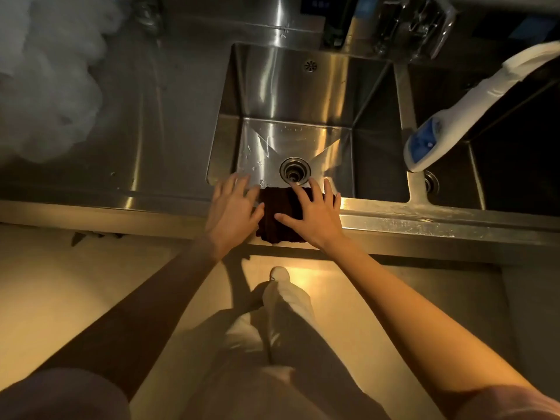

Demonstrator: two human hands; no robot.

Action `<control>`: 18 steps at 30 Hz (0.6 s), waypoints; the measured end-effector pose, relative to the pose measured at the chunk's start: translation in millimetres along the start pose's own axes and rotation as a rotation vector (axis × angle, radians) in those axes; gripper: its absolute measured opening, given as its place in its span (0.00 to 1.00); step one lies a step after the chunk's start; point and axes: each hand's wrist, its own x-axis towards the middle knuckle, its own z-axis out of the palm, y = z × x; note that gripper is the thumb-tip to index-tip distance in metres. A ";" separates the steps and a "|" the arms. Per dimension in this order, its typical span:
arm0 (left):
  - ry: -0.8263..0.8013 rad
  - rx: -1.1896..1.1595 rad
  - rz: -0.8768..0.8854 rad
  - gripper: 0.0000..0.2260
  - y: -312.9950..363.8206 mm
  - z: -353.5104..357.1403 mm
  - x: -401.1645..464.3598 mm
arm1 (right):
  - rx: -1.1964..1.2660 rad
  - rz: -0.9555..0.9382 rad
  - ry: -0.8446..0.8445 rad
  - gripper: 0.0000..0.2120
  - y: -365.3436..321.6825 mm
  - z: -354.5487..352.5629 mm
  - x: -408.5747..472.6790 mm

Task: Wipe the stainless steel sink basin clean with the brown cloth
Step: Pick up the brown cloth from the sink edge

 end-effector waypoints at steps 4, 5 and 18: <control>-0.010 0.015 0.006 0.19 -4.1 -2.5 20.1 | -0.042 -0.044 -0.139 0.46 3.6 2.2 10.7; -0.009 0.018 0.016 0.19 -5.4 -4.0 24.5 | -0.049 -0.052 -0.158 0.46 3.9 2.6 13.3; -0.037 -0.007 0.090 0.18 -10.2 -6.7 59.0 | -0.047 -0.096 -0.163 0.43 5.5 2.3 17.8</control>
